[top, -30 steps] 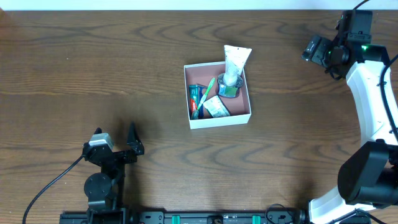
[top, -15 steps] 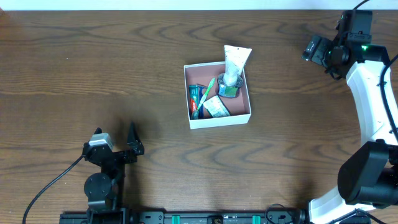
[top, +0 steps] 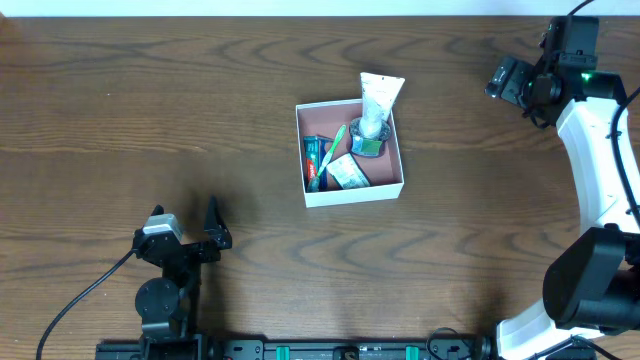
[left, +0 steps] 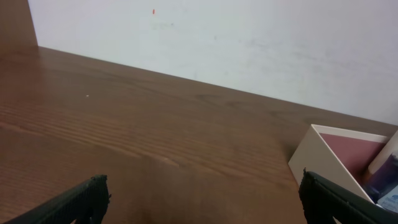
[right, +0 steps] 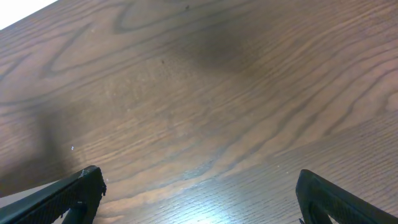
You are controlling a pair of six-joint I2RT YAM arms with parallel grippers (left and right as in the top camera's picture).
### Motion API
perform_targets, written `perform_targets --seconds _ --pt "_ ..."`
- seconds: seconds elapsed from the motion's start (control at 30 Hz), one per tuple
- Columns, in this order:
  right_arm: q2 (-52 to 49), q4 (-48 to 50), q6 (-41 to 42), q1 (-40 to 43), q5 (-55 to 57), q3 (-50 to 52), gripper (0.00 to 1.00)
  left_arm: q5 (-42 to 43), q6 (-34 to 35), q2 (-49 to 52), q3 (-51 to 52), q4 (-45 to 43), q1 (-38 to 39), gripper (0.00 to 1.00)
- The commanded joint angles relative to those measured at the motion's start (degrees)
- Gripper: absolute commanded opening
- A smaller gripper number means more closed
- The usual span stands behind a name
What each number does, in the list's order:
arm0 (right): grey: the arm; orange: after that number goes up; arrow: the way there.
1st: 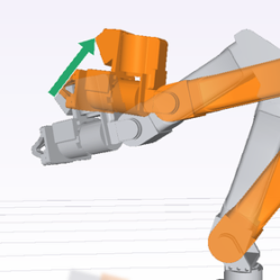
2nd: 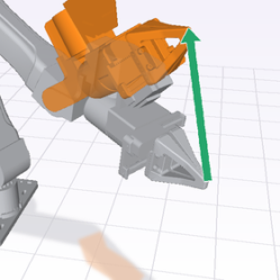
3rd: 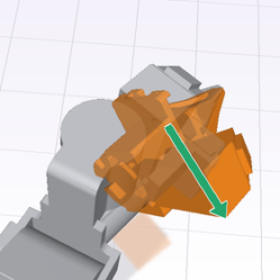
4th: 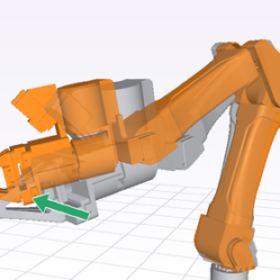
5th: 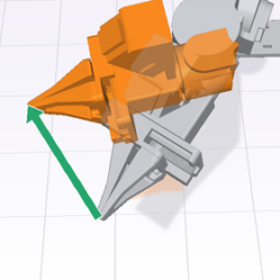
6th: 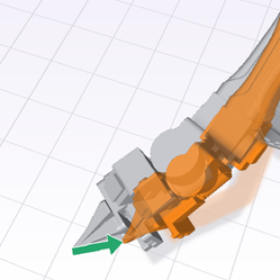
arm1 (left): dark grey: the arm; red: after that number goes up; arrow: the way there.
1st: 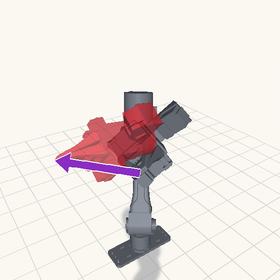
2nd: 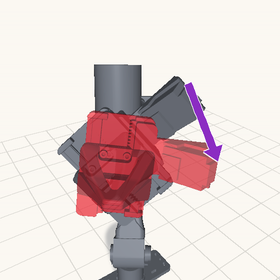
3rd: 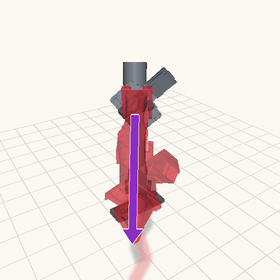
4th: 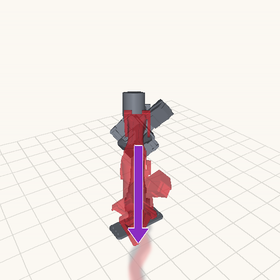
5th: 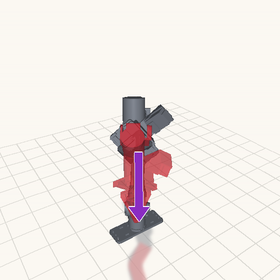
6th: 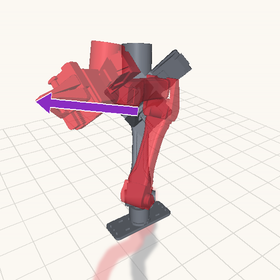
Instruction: Pack container
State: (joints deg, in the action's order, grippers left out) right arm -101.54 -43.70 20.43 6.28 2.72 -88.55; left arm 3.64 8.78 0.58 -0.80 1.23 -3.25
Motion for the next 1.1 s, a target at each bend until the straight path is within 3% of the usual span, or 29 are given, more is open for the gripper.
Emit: perform_targets --seconds 0.0,0.23,0.67,0.8,1.07 --pt "0.2 0.0 0.8 -0.3 0.0 -0.5 0.99 0.4 0.0 -0.3 0.6 2.6 0.1 0.98" --pt "3.9 -0.1 0.8 -0.4 0.0 -0.4 0.99 0.4 0.0 -0.3 0.6 2.6 0.1 0.98" --pt "27.6 0.0 0.8 -0.4 0.0 1.7 0.99 0.4 0.0 -0.3 0.6 2.6 0.1 0.98" --pt "35.3 1.6 0.8 -0.4 0.0 8.5 0.99 0.4 0.0 -0.3 0.6 2.6 0.1 0.98" --pt "49.1 16.2 3.5 -1.0 -2.2 32.3 0.99 0.4 0.0 -0.3 0.6 2.6 0.1 0.98"
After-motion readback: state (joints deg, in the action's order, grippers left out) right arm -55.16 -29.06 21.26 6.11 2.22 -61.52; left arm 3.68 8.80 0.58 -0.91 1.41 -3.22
